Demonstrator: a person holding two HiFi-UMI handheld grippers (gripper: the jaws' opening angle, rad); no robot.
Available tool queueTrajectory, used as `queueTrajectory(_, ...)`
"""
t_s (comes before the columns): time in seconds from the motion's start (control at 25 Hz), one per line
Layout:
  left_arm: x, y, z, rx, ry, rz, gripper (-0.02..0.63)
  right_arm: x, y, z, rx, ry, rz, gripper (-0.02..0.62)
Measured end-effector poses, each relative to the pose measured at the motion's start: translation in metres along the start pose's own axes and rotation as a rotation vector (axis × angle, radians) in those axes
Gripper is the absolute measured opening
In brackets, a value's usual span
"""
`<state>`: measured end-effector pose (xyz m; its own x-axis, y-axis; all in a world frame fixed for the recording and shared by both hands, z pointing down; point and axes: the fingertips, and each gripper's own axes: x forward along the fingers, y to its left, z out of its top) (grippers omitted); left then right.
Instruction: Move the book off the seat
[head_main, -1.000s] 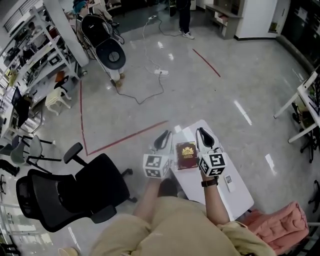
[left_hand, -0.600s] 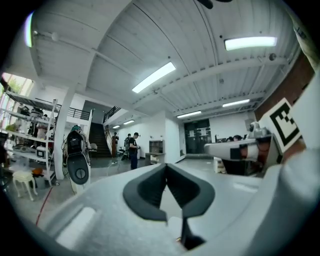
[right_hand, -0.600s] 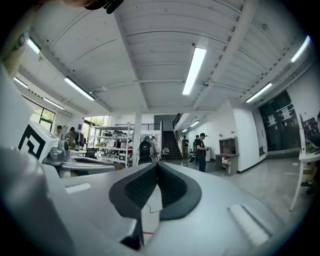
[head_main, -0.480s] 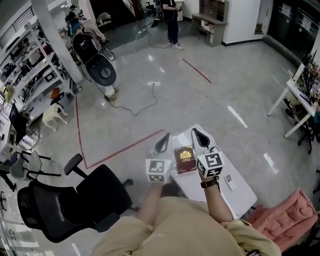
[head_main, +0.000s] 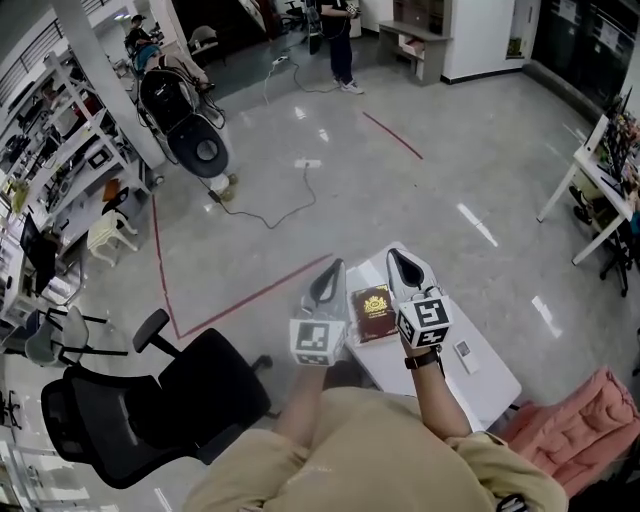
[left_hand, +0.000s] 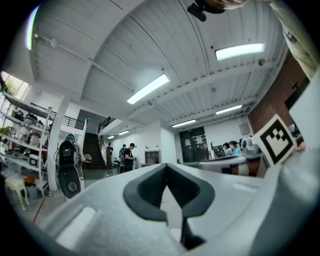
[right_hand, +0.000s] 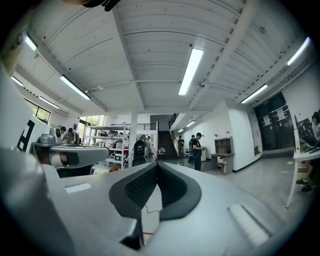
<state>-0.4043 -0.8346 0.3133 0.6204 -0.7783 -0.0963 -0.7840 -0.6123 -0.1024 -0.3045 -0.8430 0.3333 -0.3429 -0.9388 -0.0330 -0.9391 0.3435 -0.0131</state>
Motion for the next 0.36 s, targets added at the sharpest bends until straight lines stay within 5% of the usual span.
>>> queueTrajectory(0.36, 0.017, 0.014, -0.016, -0.012, 0.046, -0.022, 0.002, 0.018, -0.011, -0.004, -0.009, 0.005, -0.011, 0.008)
